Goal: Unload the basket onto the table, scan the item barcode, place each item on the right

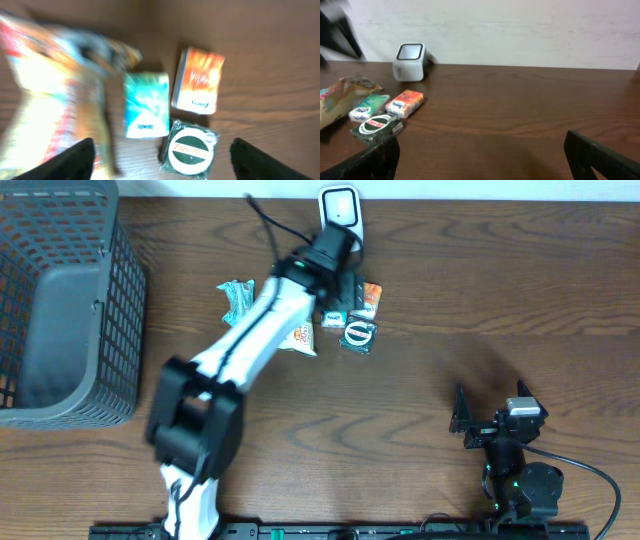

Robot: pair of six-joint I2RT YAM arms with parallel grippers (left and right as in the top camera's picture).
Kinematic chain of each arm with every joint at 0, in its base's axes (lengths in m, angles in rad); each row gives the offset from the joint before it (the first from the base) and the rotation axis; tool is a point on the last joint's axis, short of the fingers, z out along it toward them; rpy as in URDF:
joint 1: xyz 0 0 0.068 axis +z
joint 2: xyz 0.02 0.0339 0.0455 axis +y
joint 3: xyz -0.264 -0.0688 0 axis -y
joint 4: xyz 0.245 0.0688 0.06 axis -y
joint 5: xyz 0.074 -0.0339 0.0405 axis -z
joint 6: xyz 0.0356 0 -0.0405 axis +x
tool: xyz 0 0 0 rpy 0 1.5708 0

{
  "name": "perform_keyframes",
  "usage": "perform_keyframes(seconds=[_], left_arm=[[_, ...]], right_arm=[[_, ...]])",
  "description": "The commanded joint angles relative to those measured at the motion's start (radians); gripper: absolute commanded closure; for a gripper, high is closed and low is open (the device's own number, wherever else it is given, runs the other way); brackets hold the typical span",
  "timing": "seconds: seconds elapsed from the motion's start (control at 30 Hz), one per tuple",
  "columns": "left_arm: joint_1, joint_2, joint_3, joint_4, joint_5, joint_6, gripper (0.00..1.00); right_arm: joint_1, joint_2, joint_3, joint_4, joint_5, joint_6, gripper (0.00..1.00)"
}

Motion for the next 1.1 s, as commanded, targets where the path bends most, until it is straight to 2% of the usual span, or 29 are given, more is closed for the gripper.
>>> perform_keyframes(seconds=[0.0, 0.1, 0.3, 0.43, 0.57, 0.63, 0.8, 0.97, 1.0, 1.07], left_arm=[[0.068, -0.138, 0.038, -0.041, -0.017, 0.068, 0.23], [0.136, -0.193, 0.038, -0.112, -0.047, 0.091, 0.28], [0.298, -0.217, 0.037, -0.302, -0.225, 0.092, 0.29], [0.401, -0.215, 0.034, -0.414, -0.237, 0.137, 0.29], [0.481, -0.216, 0.034, -0.451, -0.237, 0.185, 0.30], [0.508, -0.216, 0.035, -0.455, -0.237, 0.185, 0.35], [0.540, -0.236, 0.036, -0.454, -0.237, 0.208, 0.54], [0.543, -0.269, 0.038, -0.455, -0.241, 0.215, 0.59], [0.545, -0.277, 0.038, -0.456, -0.248, 0.218, 0.65], [0.551, -0.282, 0.038, -0.458, -0.255, 0.226, 0.68]], right_arm=[[0.008, -0.005, -0.002, -0.004, 0.003, 0.000, 0.01], [0.008, -0.005, -0.002, -0.004, 0.003, 0.000, 0.01], [0.008, -0.005, -0.002, -0.004, 0.003, 0.000, 0.01], [0.008, -0.005, -0.002, -0.004, 0.003, 0.000, 0.01], [0.008, -0.005, -0.002, -0.004, 0.003, 0.000, 0.01], [0.008, -0.005, -0.002, -0.004, 0.003, 0.000, 0.01], [0.008, -0.005, -0.002, -0.004, 0.003, 0.000, 0.01], [0.008, -0.005, -0.002, -0.004, 0.003, 0.000, 0.01], [0.008, -0.005, -0.002, -0.004, 0.003, 0.000, 0.01], [0.008, -0.005, -0.002, -0.004, 0.003, 0.000, 0.01]])
